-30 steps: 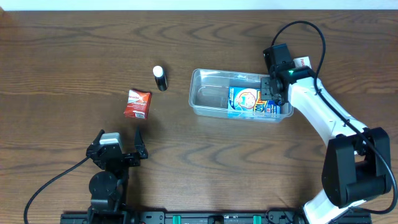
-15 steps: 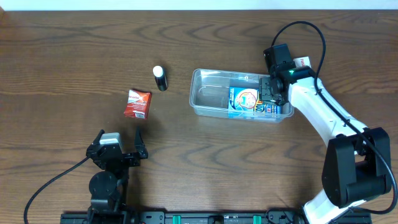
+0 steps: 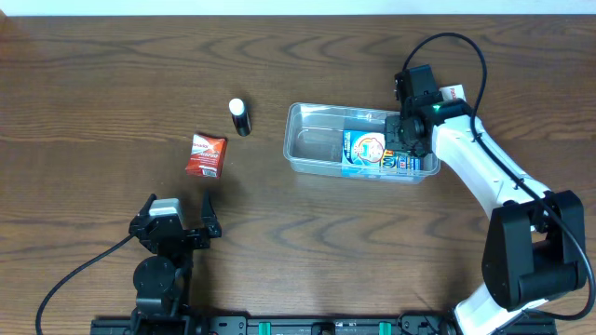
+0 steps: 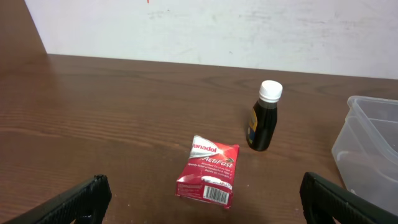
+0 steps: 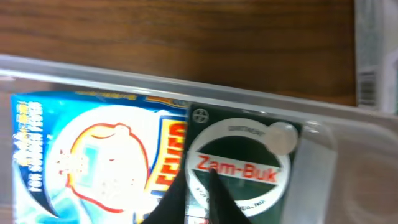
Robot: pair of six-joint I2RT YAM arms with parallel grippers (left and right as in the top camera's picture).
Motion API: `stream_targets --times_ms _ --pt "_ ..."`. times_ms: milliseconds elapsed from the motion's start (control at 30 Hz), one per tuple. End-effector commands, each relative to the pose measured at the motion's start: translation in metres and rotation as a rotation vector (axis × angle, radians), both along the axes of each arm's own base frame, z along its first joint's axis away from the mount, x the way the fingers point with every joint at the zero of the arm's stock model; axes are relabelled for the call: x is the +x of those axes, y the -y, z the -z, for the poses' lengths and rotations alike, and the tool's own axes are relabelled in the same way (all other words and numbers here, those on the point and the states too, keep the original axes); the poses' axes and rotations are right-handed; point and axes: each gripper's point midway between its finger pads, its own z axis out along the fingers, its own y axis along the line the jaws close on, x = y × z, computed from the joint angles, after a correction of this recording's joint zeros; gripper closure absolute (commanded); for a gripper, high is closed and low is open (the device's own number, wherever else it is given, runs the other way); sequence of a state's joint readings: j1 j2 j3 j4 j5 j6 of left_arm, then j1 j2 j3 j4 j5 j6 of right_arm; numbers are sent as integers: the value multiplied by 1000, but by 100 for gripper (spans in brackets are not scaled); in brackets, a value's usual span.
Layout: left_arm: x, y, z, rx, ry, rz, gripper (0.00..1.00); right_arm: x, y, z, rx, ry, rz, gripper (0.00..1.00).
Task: Pack container
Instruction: 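Release the Zam-Buk tin beside the blue box and raise the right gripper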
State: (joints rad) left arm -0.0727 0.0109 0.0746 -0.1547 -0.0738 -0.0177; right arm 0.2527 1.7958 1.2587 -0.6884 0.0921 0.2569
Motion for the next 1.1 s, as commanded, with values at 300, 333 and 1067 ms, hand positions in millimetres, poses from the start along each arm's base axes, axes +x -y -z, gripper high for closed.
stream_targets --times_ms 300,333,1067 --pt "-1 1 8 17 -28 11 2 2 -28 22 109 -36 16 99" --pt "-1 1 8 16 -27 11 2 3 -30 23 109 -32 13 99" --pt "-1 1 8 16 -27 11 2 5 -8 24 -4 -19 22 97"
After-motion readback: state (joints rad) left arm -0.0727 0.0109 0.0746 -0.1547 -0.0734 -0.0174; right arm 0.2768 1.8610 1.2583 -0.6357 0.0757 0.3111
